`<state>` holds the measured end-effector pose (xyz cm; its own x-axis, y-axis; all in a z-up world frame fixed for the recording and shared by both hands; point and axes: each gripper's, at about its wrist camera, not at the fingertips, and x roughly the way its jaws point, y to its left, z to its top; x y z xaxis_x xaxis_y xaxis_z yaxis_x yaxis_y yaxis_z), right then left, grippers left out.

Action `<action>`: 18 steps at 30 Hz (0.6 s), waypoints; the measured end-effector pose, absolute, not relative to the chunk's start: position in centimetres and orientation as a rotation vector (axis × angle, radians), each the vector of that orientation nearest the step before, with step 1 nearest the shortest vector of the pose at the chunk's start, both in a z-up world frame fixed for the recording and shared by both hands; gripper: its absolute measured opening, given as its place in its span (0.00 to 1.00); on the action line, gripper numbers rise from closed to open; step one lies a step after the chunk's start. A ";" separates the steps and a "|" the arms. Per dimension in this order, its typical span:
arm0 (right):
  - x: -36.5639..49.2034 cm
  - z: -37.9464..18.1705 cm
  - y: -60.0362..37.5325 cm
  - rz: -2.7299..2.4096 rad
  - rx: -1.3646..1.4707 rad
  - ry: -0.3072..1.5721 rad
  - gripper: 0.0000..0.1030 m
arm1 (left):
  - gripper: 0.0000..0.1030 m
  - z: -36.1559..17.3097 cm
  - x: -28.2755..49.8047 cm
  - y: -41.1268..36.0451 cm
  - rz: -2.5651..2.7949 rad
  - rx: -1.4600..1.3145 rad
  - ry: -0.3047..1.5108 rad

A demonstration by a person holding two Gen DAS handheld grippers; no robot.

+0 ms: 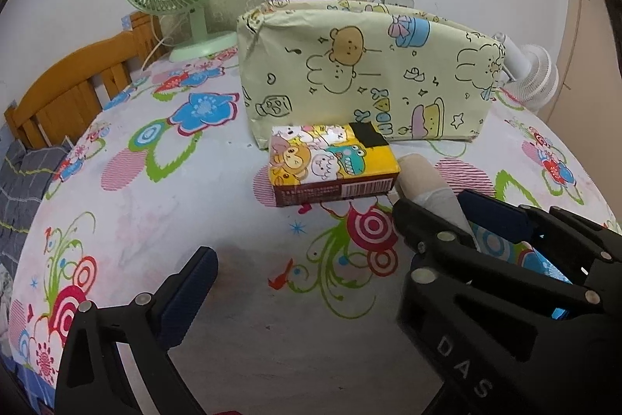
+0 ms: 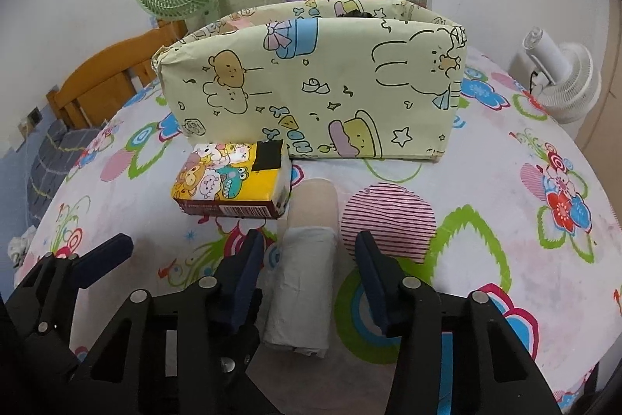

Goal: Organize soft objects
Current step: 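Grasp the white cloth roll with the right tool, then grasp the yellow snack box with the left tool while the right tool holds the roll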

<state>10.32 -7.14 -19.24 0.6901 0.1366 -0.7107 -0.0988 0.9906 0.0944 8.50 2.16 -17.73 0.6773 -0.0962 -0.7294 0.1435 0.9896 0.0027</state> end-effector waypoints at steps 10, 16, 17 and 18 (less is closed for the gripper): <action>10.4 -18.5 -8.7 0.127 0.069 0.773 0.21 | 0.97 -16.9 8.7 0.7 -0.119 0.089 0.789; 10.8 -17.7 -9.8 0.130 0.072 0.747 0.21 | 0.97 -16.4 10.0 -0.3 -0.101 0.103 0.784; 10.9 -17.5 -10.0 0.137 0.070 0.745 0.21 | 0.97 -16.4 10.2 -0.4 -0.102 0.100 0.786; 11.0 -17.5 -10.0 0.144 0.070 0.746 0.21 | 0.97 -16.4 10.4 -0.5 -0.102 0.096 0.787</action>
<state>11.04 -10.04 -17.48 0.7252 0.1555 -0.6708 -0.1059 0.9878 0.1145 10.36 -0.51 -16.43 0.7015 -0.0558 -0.7105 0.1275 0.9907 0.0480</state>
